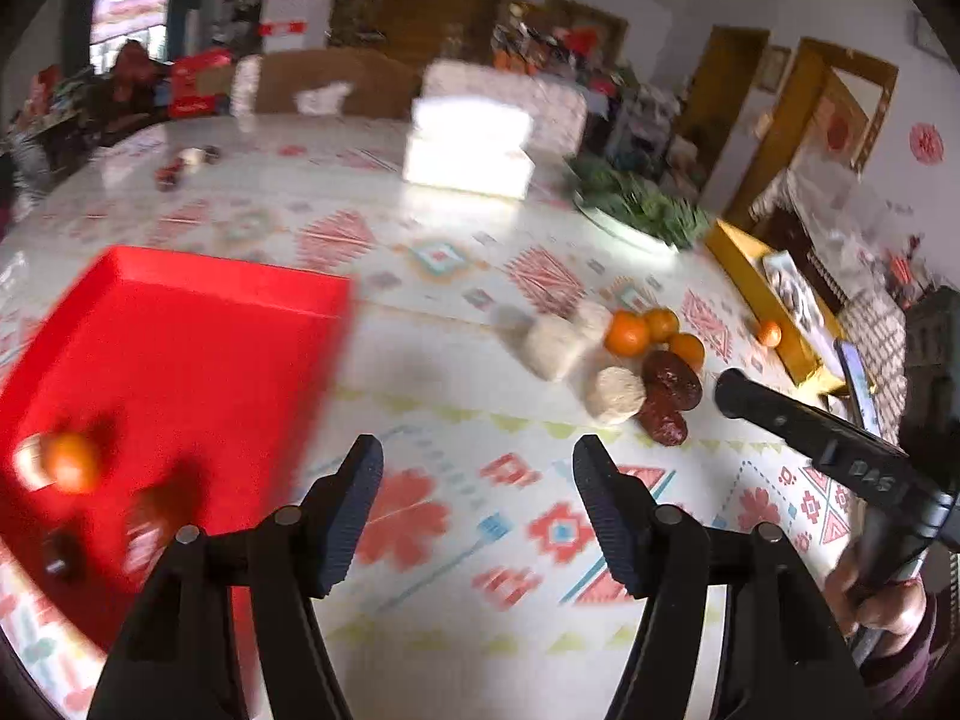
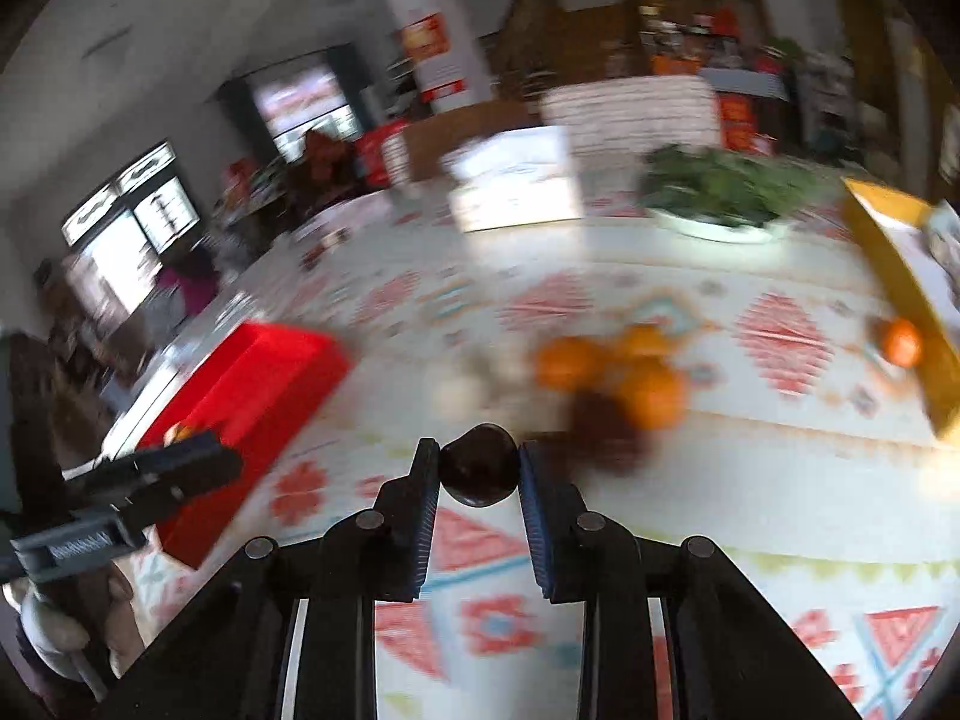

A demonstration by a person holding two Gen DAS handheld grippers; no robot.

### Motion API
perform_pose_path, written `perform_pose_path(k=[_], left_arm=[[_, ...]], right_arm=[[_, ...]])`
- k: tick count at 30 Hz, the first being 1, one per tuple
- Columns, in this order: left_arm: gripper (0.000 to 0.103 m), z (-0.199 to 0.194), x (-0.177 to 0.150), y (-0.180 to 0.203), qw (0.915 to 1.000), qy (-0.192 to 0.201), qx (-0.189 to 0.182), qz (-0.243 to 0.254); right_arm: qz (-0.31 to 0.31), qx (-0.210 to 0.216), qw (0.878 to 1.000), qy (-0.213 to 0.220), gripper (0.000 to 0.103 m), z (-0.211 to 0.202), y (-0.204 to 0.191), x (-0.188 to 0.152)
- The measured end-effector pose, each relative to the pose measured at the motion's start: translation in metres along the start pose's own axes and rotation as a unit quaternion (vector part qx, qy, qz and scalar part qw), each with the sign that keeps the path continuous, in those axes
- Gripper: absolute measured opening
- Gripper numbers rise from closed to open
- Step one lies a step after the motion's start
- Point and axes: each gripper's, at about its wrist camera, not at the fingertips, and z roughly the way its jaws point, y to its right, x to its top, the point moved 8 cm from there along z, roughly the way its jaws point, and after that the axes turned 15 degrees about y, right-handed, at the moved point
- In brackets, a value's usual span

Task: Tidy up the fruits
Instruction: 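Grasp a dark round fruit with the right tool while the left tool grasps a beige root slice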

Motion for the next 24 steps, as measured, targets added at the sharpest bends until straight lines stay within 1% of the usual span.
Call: perform_pose_path(k=[2,4,8,9,12,13,14,15,16,18,19,22,24], left_arm=[[0.065,0.019,0.001,0.010,1.0000,-0.008,-0.001,0.003],[0.065,0.039,0.007,0.020,0.9999,-0.002,-0.007,0.015],[0.065,0.074,0.014,0.034,0.9981,0.008,-0.009,0.061],[0.065,0.080,0.015,0.034,0.9980,0.006,-0.009,0.062],[0.065,0.099,0.015,0.030,0.9989,-0.012,-0.013,0.044],[0.059,0.102,0.013,0.030,0.9988,-0.017,-0.015,0.044],[0.053,0.104,0.010,0.032,0.9984,-0.025,-0.018,0.048],[0.036,0.106,0.008,0.036,0.9978,-0.030,-0.023,0.054],[0.030,0.105,0.007,0.040,0.9971,-0.029,-0.027,0.065],[0.030,0.103,0.005,0.045,0.9962,-0.026,-0.019,0.081],[0.030,0.101,0.006,0.046,0.9964,-0.022,-0.021,0.079],[0.030,0.086,0.012,0.041,0.9980,-0.006,-0.014,0.061],[0.030,0.063,0.018,0.035,0.9988,0.014,-0.013,0.046]], right_arm=[[0.025,0.002,1.000,0.005,0.029,-0.002,0.016,0.001],[0.056,0.008,0.998,0.003,0.029,-0.002,0.028,0.000],[0.070,0.027,0.997,0.004,0.029,-0.003,0.025,0.004],[0.070,0.031,0.997,0.005,0.029,-0.003,0.022,0.004],[0.075,0.041,0.996,0.006,0.029,-0.004,0.020,0.005],[0.077,0.046,0.996,0.006,0.029,-0.004,0.019,0.005],[0.078,0.049,0.996,0.007,0.029,-0.005,0.018,0.005],[0.079,0.051,0.996,0.006,0.029,-0.006,0.017,0.005],[0.080,0.054,0.995,0.006,0.029,-0.006,0.016,0.004],[0.078,0.055,0.995,0.004,0.029,-0.006,0.014,0.002],[0.075,0.054,0.996,0.002,0.029,-0.005,0.014,0.001],[0.072,0.050,0.996,0.002,0.029,-0.004,0.014,0.000],[0.070,0.049,0.996,0.004,0.029,-0.003,0.014,0.000]])
